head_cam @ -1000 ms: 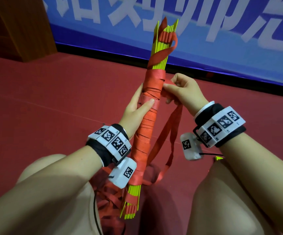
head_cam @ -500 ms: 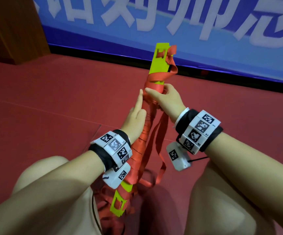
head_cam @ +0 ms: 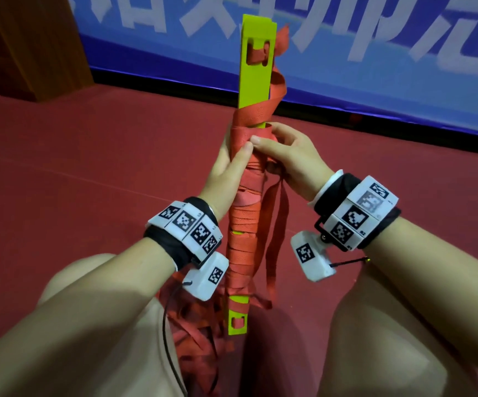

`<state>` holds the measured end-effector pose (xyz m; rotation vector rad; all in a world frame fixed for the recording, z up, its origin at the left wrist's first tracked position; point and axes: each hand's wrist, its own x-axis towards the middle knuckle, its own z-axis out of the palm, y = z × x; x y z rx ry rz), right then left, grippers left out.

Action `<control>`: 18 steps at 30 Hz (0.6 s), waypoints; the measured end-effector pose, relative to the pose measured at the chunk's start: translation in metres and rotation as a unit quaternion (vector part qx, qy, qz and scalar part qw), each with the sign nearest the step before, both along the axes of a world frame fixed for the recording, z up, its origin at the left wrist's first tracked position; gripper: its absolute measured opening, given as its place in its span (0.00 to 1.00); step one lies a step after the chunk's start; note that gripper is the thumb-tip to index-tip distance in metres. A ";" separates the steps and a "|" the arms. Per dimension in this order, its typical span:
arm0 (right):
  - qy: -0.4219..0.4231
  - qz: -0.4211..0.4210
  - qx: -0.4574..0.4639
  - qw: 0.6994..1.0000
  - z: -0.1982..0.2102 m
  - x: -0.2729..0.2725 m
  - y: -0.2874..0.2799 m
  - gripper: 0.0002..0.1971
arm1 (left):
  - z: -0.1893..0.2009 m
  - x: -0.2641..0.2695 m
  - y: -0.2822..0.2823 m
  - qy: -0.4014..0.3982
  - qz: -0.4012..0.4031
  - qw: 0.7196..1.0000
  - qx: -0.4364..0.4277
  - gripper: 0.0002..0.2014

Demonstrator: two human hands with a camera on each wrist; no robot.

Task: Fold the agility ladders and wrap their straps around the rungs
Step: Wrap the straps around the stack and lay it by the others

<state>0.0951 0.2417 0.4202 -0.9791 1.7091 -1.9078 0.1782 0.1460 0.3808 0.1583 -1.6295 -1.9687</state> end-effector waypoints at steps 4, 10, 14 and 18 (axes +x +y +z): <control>-0.033 -0.001 -0.013 0.999 0.007 -0.005 0.003 0.06 | 0.003 0.003 -0.003 0.004 0.055 0.997 -0.061 0.27; 0.057 -0.022 0.119 0.991 0.010 -0.017 0.011 0.03 | 0.000 0.007 -0.010 -0.012 0.069 0.986 -0.151 0.28; 0.095 -0.015 0.189 0.977 0.009 -0.025 0.020 0.07 | 0.001 0.007 -0.013 -0.020 0.075 0.984 -0.163 0.27; 0.122 -0.016 0.201 0.972 0.010 -0.028 0.026 0.07 | 0.002 0.005 -0.023 -0.021 0.097 0.983 -0.157 0.26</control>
